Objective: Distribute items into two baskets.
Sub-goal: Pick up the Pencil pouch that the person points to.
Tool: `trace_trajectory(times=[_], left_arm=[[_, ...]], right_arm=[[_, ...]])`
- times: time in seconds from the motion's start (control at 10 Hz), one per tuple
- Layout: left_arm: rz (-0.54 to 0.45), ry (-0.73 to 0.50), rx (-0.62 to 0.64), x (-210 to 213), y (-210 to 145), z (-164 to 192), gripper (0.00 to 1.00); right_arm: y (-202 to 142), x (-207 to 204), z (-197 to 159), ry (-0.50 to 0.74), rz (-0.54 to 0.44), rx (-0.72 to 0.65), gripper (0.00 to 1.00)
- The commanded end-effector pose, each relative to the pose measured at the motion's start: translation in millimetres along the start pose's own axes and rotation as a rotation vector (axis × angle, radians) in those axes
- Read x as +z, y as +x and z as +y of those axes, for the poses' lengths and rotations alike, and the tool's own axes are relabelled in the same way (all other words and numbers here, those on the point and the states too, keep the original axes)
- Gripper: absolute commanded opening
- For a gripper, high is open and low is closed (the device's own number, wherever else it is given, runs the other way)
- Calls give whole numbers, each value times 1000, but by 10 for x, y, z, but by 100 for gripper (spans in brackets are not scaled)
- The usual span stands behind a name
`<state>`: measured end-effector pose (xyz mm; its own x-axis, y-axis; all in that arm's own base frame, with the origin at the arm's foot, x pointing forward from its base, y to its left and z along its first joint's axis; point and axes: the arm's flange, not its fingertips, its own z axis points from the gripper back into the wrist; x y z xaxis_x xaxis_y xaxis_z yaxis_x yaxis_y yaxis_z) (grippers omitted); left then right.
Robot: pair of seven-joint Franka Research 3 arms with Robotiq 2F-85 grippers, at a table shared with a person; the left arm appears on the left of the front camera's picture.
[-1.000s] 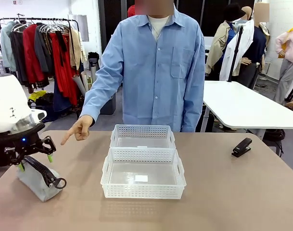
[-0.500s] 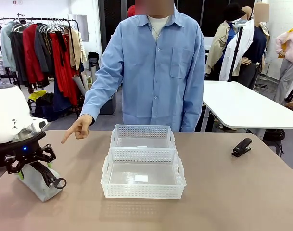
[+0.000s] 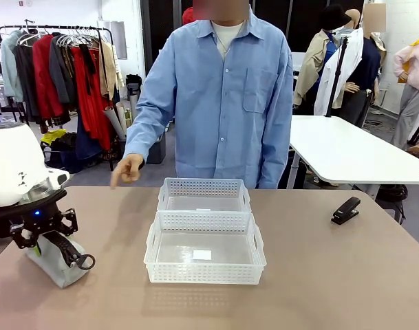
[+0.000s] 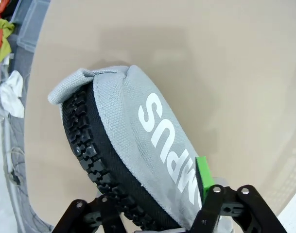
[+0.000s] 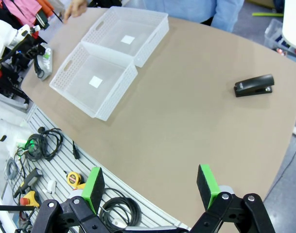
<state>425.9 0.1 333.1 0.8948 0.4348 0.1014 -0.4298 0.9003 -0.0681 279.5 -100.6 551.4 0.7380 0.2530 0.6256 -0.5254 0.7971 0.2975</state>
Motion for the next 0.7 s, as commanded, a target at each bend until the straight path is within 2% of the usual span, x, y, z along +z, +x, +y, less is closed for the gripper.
trace_trajectory(times=[0.0,0.1,0.6], left_arm=[[-6,-11,-15,0,-12,34,16],[-7,-13,-16,3,2,39,0],[-1,-31,-35,28,37,44,0]], right_arm=[[0,3,11,9,-7,3,100],[0,3,11,9,-7,3,100],[0,3,11,9,-7,3,100]])
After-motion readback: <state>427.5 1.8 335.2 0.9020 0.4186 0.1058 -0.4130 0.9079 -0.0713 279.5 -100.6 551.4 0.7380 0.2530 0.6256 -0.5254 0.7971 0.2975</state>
